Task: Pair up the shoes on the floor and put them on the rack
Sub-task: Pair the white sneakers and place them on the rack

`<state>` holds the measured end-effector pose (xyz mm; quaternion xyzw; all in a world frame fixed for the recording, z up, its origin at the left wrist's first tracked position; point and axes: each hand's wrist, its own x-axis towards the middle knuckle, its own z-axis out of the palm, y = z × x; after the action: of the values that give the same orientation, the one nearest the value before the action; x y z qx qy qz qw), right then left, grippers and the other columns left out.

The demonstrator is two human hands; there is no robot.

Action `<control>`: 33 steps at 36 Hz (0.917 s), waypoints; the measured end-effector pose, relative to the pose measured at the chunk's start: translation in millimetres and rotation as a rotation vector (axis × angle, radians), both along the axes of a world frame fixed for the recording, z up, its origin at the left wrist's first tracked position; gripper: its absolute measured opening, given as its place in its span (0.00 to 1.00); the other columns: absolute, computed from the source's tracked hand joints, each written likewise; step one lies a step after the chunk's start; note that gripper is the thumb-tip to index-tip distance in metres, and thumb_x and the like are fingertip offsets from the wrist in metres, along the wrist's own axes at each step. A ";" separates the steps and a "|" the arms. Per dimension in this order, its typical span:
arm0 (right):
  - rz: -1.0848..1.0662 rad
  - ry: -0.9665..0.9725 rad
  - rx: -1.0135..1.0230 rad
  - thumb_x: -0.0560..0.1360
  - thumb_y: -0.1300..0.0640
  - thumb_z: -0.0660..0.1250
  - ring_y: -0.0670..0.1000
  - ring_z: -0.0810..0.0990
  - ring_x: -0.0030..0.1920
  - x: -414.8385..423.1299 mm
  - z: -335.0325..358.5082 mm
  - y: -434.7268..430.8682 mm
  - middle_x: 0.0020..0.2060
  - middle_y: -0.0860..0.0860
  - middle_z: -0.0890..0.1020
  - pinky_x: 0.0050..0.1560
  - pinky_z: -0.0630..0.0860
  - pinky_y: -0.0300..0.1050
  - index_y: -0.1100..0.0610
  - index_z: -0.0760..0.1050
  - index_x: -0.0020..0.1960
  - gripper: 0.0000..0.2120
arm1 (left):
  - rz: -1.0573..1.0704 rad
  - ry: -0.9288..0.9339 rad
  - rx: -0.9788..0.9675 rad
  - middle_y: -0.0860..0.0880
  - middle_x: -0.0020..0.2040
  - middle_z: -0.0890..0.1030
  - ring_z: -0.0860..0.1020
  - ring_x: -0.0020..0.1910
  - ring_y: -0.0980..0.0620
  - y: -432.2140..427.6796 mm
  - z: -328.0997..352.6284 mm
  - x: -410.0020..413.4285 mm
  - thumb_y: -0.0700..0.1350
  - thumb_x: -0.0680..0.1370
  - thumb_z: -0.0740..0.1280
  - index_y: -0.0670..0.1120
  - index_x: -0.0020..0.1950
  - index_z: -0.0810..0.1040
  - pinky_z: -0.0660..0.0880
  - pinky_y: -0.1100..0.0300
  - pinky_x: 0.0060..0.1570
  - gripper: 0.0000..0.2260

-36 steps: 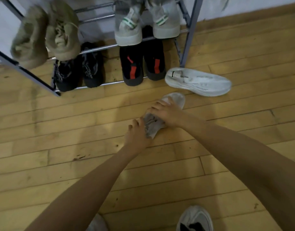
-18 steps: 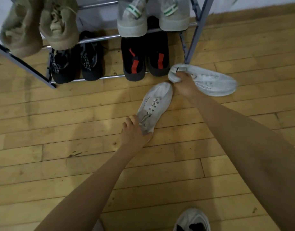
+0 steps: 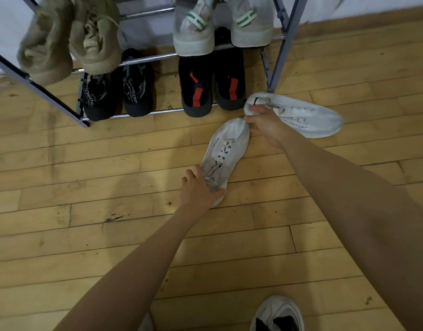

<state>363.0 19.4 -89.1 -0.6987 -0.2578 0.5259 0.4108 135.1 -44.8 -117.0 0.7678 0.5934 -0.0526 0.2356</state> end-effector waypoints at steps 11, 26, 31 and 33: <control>-0.360 0.172 0.120 0.78 0.62 0.64 0.51 0.69 0.68 7.6 10.5 7.3 0.67 0.54 0.72 0.66 0.65 0.40 0.60 0.70 0.68 0.19 | -0.003 0.032 -0.035 0.42 0.64 0.67 0.70 0.62 0.43 1.9 1.9 4.8 0.67 0.66 0.70 0.40 0.69 0.59 0.70 0.53 0.61 0.44; -0.047 -0.409 0.051 0.77 0.61 0.64 0.55 0.72 0.65 16.9 -15.5 28.1 0.65 0.57 0.73 0.48 0.66 0.33 0.61 0.68 0.68 0.20 | 0.293 -0.362 -0.218 0.47 0.53 0.59 0.70 0.54 0.43 -13.8 -6.3 29.6 0.54 0.68 0.74 0.39 0.63 0.61 0.74 0.50 0.51 0.35; -0.221 -0.366 0.047 0.75 0.61 0.66 0.52 0.78 0.54 16.3 -13.8 27.6 0.55 0.56 0.82 0.48 0.68 0.32 0.59 0.79 0.53 0.08 | 0.311 -0.456 -0.039 0.47 0.51 0.61 0.64 0.51 0.49 -21.8 -9.0 12.8 0.45 0.67 0.76 0.35 0.61 0.64 0.70 0.55 0.48 0.31; -0.154 -0.441 0.026 0.75 0.61 0.64 0.51 0.78 0.50 7.6 -15.2 18.0 0.53 0.57 0.82 0.54 0.71 0.37 0.57 0.78 0.49 0.06 | 0.297 -0.478 0.025 0.47 0.51 0.61 0.63 0.51 0.49 -23.2 -8.0 9.6 0.44 0.67 0.76 0.34 0.60 0.65 0.69 0.55 0.47 0.30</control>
<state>370.7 37.5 -104.3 -0.8090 -0.2942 0.3243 0.3923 144.8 -68.0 -125.1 0.6660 0.6276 0.1724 0.3646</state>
